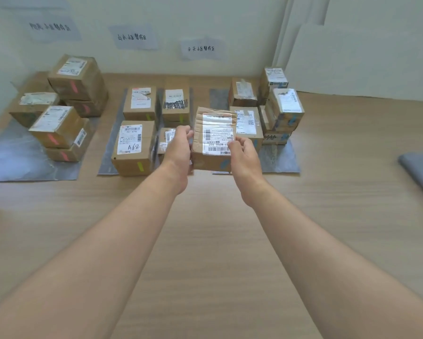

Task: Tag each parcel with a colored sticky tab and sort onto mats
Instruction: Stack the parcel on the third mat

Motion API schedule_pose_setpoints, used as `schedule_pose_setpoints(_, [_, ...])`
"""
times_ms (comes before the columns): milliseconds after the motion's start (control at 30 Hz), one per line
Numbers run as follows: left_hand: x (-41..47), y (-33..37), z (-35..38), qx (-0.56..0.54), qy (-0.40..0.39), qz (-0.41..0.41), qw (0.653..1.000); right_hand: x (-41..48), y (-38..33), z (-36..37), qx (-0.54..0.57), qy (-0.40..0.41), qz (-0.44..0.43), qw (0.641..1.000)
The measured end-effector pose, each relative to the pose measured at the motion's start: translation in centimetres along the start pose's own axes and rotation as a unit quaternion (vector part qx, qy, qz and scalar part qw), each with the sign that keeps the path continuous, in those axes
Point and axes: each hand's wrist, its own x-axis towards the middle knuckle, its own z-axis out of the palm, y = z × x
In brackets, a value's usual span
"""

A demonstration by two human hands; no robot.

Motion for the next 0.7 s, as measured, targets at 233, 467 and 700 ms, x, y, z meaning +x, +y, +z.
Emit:
schedule_pose_setpoints(233, [6.1,-0.8,7.2,-0.061,0.013,-0.001,0.998,8.6,0.1,-4.5,0.016,-0.001,0.015,1.000])
schedule_pose_setpoints(467, [11.2,-2.5,12.0,-0.110,0.027,0.020,0.993,14.9,1.9,-6.5,0.030,0.046,0.039,0.998])
schedule_pose_setpoints(700, [15.9,-4.3,14.6,-0.134,0.031,-0.009,0.990,19.0,3.6,-7.9,0.035,0.069,0.020,0.997])
